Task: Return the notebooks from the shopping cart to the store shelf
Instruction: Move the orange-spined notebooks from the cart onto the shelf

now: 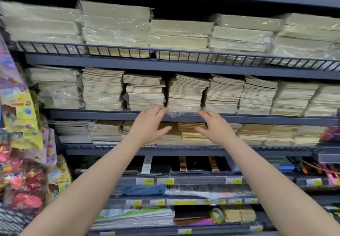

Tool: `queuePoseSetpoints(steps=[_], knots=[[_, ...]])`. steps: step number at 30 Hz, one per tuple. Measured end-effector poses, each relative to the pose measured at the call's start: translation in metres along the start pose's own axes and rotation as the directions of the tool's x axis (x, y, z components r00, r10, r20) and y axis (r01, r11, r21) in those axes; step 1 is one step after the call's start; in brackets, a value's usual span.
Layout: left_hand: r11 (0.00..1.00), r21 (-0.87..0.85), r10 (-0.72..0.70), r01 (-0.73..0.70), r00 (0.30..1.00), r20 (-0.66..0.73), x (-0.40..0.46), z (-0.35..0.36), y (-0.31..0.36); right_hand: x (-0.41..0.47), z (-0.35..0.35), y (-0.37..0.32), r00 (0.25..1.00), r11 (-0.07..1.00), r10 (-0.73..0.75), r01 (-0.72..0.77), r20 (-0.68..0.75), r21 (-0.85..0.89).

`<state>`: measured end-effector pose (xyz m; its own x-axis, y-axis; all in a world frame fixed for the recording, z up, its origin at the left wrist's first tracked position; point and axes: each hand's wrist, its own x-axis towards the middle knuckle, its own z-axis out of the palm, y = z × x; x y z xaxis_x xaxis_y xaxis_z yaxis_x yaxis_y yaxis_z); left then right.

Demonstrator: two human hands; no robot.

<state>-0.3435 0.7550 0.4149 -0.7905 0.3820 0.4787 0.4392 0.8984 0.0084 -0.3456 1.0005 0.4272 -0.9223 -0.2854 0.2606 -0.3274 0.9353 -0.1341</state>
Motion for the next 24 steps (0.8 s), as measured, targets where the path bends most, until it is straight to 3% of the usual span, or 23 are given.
queuePoseSetpoints(steps=[10, 17, 24], knots=[[0.996, 0.067, -0.063, 0.062, 0.998, 0.008, -0.036, -0.053, -0.026, -0.017, -0.023, -0.057, 0.999, 1.0, -0.022, 0.022, -0.048, 0.004], [0.992, 0.094, -0.087, 0.087, 0.996, -0.002, -0.09, -0.083, 0.016, -0.083, -0.031, -0.079, 0.999, 0.998, -0.019, 0.022, -0.049, 0.062], [0.989, 0.093, -0.13, 0.118, 0.983, 0.129, -0.171, -0.085, 0.062, -0.162, -0.015, -0.09, 0.998, 0.995, -0.044, 0.04, 0.048, 0.095]])
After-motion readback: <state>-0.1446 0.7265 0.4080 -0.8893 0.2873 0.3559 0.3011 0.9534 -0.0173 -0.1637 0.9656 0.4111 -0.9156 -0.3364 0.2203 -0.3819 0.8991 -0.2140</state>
